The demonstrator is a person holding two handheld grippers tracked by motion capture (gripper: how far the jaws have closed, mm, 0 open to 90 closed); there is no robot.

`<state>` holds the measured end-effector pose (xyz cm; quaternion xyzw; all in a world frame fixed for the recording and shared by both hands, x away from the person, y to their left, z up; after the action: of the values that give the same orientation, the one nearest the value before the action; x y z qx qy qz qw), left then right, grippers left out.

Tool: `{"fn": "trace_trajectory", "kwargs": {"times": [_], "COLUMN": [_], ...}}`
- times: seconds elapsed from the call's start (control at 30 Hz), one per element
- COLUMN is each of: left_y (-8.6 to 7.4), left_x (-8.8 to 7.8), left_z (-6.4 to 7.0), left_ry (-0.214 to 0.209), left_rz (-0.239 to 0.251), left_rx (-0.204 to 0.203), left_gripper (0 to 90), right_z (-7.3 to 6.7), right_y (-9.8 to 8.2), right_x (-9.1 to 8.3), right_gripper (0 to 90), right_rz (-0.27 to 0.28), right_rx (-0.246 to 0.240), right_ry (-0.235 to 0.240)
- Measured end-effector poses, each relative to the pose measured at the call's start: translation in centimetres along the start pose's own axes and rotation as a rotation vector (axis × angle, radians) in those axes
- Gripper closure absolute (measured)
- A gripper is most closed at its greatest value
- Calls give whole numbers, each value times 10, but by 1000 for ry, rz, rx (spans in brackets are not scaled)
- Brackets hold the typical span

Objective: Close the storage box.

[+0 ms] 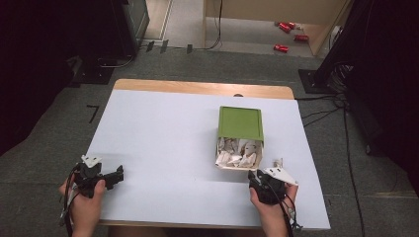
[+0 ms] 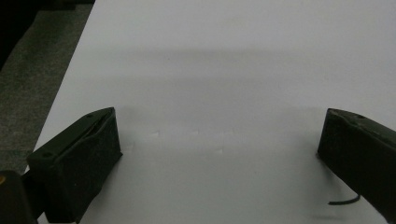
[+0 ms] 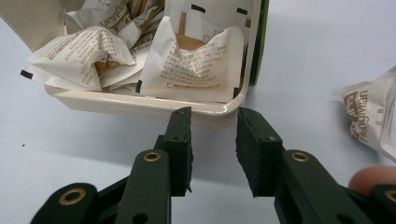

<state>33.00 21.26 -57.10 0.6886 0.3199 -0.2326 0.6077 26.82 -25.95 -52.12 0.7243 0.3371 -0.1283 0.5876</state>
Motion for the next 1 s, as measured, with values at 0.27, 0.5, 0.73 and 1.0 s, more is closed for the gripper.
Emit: {"fn": "trace_trajectory", "kwargs": {"times": [0.27,0.5,0.73,1.0], "left_y": [0,0,0,0], "left_x": [0,0,0,0], "left_z": [0,0,0,0], "left_ry": [0,0,0,0], "left_rz": [0,0,0,0], "left_rx": [0,1,0,0], "left_gripper": [0,0,0,0], "right_z": [2,6,8,11], "right_y": [5,13,19,24], "right_x": [6,12,19,22], "right_gripper": [672,673,674,669], "right_rz": [3,4,7,21], "right_rx": [2,9,13,18], "right_ry": [-12,-28,-38,-40]}}
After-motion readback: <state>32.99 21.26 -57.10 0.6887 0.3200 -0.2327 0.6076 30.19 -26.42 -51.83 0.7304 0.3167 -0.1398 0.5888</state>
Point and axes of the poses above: each handheld gripper's, and its own axes: x roughly forward along the jaws, y roughly out of its top, z roughly to its right, the point moved 10 cm from there along x, roughly forward along the jaws, and after that the axes turned 10 degrees about y, right-handed, at the moved point
